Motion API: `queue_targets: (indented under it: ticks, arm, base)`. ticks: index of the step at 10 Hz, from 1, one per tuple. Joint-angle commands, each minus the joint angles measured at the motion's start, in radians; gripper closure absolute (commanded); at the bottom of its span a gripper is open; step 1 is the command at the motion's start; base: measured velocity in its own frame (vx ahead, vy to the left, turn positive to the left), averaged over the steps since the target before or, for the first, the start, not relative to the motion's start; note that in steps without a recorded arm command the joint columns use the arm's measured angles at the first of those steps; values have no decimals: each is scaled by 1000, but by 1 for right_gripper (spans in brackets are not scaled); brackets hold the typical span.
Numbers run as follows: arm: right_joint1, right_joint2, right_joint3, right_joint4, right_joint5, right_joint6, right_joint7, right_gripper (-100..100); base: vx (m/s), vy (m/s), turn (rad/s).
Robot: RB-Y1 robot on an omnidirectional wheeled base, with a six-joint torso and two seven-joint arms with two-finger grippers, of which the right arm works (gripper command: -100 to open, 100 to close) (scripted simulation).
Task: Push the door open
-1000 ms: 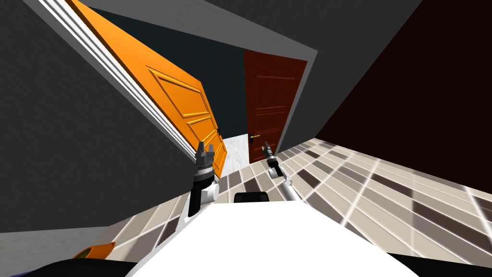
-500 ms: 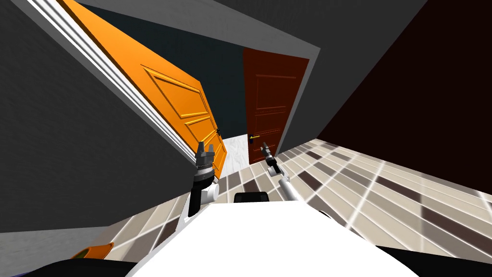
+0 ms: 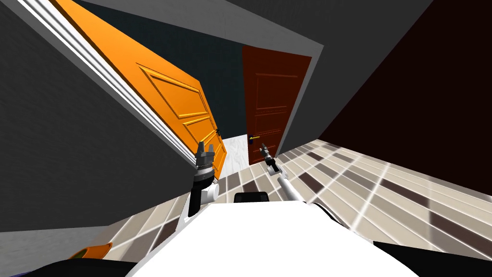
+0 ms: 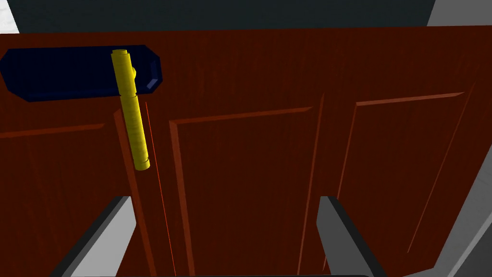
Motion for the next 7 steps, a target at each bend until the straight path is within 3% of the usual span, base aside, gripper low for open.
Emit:
queue_targets:
  ticks: [1, 2, 3, 4, 5, 6, 7]
  arm:
    - [-28, -7, 2, 50, 13, 2, -16, -100]
    - [-28, -7, 2, 56, 13, 2, -16, -100]
    - [-56, -12, 3, 92, 23, 0, -30, -100]
    - [-56, -12, 3, 107, 23, 0, -30, -100]
    - [-83, -16, 4, 144, 32, -3, -42, -100]
    - [-83, -16, 4, 155, 32, -3, -42, -100]
    - [-109, -21, 4, 200, 42, -6, -54, -100]
  base:
    - [57, -40, 20]
    - [47, -36, 17]
    - [48, -32, 21]
    - [42, -28, 14]
    - [48, -35, 22]
    - [41, -29, 14]
    - [51, -34, 25]
